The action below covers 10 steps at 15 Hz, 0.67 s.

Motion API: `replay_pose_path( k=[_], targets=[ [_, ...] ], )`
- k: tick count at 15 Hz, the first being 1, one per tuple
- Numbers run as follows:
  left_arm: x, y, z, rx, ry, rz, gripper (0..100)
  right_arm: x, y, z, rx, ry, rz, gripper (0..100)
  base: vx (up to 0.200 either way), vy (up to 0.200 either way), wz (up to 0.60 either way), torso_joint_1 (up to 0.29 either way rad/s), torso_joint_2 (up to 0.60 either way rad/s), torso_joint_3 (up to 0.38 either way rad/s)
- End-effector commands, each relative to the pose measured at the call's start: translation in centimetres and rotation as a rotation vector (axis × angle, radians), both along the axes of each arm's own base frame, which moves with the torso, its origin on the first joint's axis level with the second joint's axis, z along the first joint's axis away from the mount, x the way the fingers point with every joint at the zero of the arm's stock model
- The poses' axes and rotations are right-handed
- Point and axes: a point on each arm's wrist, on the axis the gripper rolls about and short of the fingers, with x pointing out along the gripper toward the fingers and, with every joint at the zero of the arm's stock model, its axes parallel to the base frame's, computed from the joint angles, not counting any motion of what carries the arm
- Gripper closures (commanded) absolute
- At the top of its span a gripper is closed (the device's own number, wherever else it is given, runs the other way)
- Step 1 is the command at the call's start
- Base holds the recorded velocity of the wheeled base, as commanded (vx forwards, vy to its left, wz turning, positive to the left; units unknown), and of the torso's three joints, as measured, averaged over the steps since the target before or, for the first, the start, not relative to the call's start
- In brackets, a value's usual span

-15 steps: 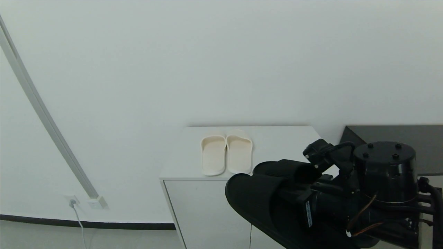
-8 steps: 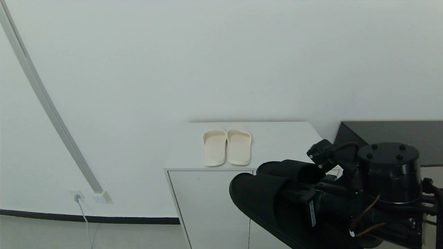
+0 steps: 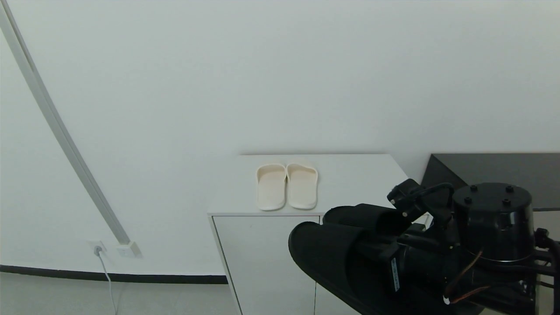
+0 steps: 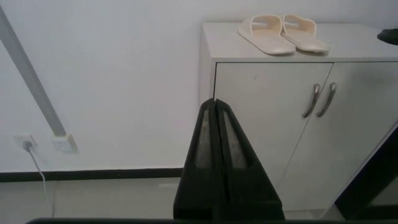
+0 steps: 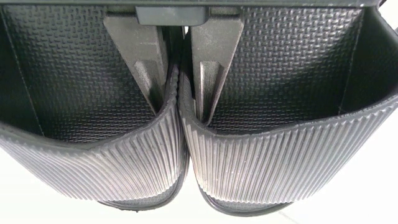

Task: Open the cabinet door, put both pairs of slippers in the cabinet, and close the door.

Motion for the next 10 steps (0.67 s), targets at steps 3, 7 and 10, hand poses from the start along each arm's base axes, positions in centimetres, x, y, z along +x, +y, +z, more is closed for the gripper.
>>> replay_pose_path(
  k=[3,7,10],
  targets=[
    [0.00,-0.01,0.03,-0.001,0.001,-0.003,0,0.04,0.09,-0.32,-0.012,0.005,0.006,100,0.000,0.000,0.00,0.000,0.00,0.000],
    [0.01,0.00,0.02,0.000,0.000,0.001,0,-0.05,0.06,-0.48,-0.016,0.010,0.010,100,0.000,0.000,0.00,0.000,0.00,0.000],
    [0.01,0.00,0.00,0.000,0.001,0.001,0,-0.13,0.02,-0.64,-0.017,0.018,0.020,100,0.000,0.000,0.00,-0.126,0.31,0.167]
  ],
)
